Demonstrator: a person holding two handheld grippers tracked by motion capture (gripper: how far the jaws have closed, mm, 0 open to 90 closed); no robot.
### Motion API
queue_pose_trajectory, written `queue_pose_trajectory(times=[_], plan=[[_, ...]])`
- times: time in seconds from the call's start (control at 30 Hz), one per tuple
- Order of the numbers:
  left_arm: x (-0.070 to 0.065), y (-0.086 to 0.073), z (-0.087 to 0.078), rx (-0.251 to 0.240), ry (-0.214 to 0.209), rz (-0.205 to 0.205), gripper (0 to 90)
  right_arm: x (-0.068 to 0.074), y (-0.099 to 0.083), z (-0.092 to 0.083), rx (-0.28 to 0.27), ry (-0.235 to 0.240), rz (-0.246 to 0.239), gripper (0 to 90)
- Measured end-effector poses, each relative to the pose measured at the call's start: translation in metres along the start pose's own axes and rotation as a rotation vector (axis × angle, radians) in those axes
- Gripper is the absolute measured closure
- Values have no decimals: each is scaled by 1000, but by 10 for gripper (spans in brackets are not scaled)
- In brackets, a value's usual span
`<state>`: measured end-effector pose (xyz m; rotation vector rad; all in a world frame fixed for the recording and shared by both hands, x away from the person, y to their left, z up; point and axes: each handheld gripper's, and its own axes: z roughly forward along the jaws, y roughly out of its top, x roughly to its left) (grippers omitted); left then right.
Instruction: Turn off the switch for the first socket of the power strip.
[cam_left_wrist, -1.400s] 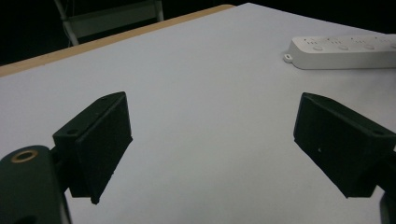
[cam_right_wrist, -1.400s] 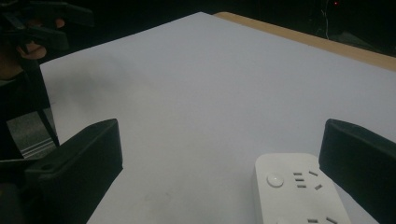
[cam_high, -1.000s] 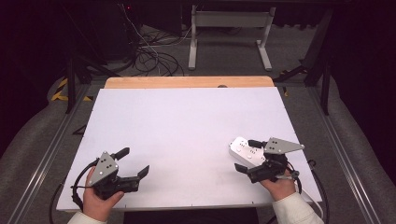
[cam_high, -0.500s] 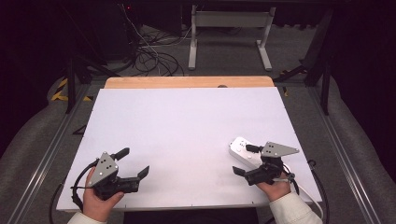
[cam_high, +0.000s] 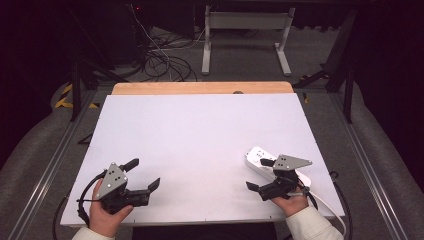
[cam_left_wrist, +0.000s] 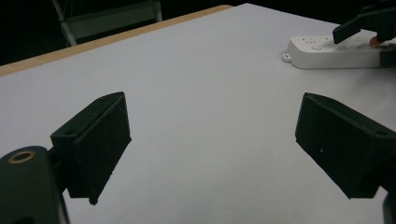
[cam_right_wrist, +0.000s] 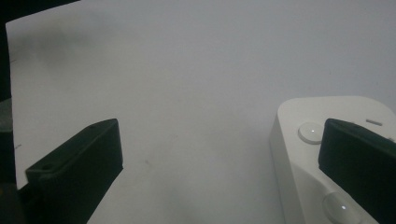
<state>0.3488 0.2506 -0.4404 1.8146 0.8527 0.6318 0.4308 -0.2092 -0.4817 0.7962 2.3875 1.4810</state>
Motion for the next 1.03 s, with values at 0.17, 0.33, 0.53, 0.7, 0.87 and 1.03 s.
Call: queue_pose_trajectory(times=[0.17,0.33,0.53,0.7,0.87,1.03], plan=[[0,0,1,0,-2,-5,108,-1,3,-8,-57,-13,2,0],[0,-1,1,0,-6,-19,108,0,5,-13,-82,-25,0,0],[0,-2,2,-6,4,-4,108,0,5,-13,-68,-24,-6,0],[2,-2,2,-8,-1,-12,108,1,6,-13,-67,-24,-15,0],[3,-2,1,-12,0,-18,108,1,6,-13,-64,-25,-12,1],[4,-3,2,-5,1,-18,108,4,7,-14,-60,-24,-34,2]])
